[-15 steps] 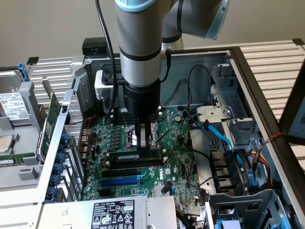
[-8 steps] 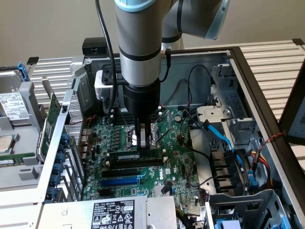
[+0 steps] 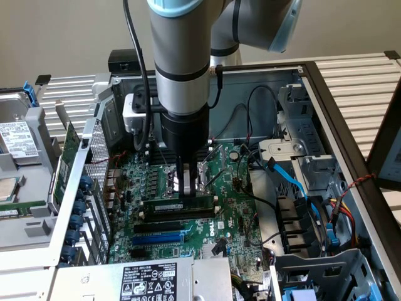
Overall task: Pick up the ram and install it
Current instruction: 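Insert the ram into the slot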
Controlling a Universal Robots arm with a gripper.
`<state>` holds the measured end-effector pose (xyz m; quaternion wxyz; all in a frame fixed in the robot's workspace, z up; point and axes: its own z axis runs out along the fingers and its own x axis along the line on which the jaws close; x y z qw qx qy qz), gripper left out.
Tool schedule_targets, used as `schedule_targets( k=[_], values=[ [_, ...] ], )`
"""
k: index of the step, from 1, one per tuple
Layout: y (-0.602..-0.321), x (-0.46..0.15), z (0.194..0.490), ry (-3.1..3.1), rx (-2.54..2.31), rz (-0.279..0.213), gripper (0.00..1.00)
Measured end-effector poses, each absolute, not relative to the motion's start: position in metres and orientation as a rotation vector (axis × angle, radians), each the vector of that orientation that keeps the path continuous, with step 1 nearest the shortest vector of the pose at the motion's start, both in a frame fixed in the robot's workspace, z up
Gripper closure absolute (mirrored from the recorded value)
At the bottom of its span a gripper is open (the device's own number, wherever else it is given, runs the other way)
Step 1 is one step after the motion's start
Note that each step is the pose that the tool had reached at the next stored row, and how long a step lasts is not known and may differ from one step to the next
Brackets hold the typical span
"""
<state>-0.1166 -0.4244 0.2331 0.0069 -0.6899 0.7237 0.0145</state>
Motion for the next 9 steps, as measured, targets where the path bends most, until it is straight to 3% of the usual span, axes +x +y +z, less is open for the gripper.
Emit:
schedule_targets(
  k=[9],
  values=[
    [-0.4245,-0.1171,0.2309,2.262,-2.154,0.039,0.88]
  ],
)
